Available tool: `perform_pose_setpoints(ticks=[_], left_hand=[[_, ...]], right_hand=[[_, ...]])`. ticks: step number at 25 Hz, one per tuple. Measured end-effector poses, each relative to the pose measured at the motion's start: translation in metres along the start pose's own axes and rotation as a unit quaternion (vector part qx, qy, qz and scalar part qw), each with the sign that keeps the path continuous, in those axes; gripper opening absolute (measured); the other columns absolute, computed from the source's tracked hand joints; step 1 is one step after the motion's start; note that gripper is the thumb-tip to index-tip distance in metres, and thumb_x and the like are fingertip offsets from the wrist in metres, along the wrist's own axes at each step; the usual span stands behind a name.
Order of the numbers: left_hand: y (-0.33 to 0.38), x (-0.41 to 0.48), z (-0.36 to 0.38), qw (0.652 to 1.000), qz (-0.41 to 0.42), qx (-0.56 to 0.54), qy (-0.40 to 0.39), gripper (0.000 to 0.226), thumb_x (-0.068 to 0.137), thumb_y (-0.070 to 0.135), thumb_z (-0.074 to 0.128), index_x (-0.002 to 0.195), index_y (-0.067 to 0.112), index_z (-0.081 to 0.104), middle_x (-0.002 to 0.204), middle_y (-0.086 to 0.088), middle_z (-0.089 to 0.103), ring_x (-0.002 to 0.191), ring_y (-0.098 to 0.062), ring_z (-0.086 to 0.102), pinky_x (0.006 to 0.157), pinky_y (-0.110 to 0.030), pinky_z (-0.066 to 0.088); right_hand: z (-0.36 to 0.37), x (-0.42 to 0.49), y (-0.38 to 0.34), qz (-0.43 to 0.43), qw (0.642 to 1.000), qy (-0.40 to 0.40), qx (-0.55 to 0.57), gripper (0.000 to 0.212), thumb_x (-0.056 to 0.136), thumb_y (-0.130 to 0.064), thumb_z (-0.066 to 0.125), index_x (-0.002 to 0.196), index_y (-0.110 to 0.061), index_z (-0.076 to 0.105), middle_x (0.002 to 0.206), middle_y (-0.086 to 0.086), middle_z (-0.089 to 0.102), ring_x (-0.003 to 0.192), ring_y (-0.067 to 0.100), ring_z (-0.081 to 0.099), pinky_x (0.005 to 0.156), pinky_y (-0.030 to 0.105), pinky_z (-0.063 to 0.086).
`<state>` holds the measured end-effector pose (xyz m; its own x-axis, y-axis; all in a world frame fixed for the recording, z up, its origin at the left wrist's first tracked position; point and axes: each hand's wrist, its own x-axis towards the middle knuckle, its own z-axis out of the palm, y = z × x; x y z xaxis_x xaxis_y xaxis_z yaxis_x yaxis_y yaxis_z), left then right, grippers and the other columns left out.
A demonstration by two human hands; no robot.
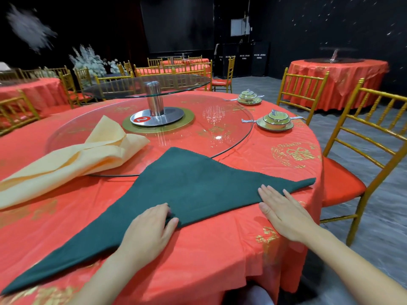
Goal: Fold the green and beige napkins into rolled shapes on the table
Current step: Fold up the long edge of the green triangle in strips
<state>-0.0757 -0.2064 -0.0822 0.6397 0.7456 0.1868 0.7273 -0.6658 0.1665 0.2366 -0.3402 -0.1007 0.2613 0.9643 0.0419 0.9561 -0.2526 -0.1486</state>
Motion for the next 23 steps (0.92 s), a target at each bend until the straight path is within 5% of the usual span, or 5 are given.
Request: perform_pose_setpoints(ticks=[5,10,15,20,23], left_hand=[[-0.017,-0.014,-0.002,0.999,-0.035,0.004,0.025,0.059,0.081,0.055,0.008,0.083,0.016,0.052,0.116,-0.003,0.063,0.11,-0.026,0.057,0.086,-0.037,0.047],[-0.015,-0.009,-0.001,0.999,-0.033,0.022,-0.007,0.044,0.095,0.047,0.024,0.092,0.014,0.053,0.136,-0.004,0.05,0.13,-0.021,0.042,0.099,-0.034,0.038],[-0.016,-0.009,-0.002,0.998,-0.031,0.043,-0.025,0.042,0.096,0.048,0.025,0.096,0.016,0.051,0.142,0.001,0.04,0.131,-0.019,0.038,0.099,-0.034,0.035],[-0.027,-0.01,-0.002,0.998,-0.045,0.048,-0.02,0.04,0.094,0.053,0.034,0.092,0.019,0.055,0.145,0.002,0.039,0.13,-0.018,0.038,0.098,-0.035,0.034],[-0.049,-0.025,-0.008,0.997,-0.061,0.044,0.003,0.049,0.084,0.065,0.02,0.076,0.025,0.047,0.138,0.0,0.049,0.125,-0.019,0.045,0.096,-0.036,0.036]], right_hand=[[-0.006,0.0,-0.009,-0.001,1.0,0.003,0.008,0.083,0.08,-0.068,-0.013,0.15,-0.026,0.005,0.157,-0.011,0.001,0.138,-0.005,-0.009,0.117,0.028,-0.007],[-0.007,0.004,-0.067,-0.071,0.996,0.045,0.026,0.083,0.073,-0.06,-0.006,0.147,-0.033,0.021,0.157,-0.009,0.014,0.143,0.001,0.003,0.113,0.025,-0.007],[-0.002,0.034,-0.142,-0.13,0.984,0.11,0.049,0.06,0.084,-0.059,0.015,0.104,-0.026,0.061,0.111,-0.008,0.058,0.109,0.015,0.051,0.099,0.031,0.033],[0.008,0.057,-0.165,-0.11,0.991,0.068,0.023,0.036,0.093,-0.053,0.038,0.08,-0.024,0.054,0.093,-0.005,0.051,0.097,0.018,0.048,0.084,0.033,0.033],[0.016,0.059,-0.161,-0.1,0.991,0.072,0.052,0.036,0.092,-0.054,0.041,0.072,-0.024,0.046,0.089,-0.008,0.045,0.093,0.017,0.046,0.083,0.031,0.032]])
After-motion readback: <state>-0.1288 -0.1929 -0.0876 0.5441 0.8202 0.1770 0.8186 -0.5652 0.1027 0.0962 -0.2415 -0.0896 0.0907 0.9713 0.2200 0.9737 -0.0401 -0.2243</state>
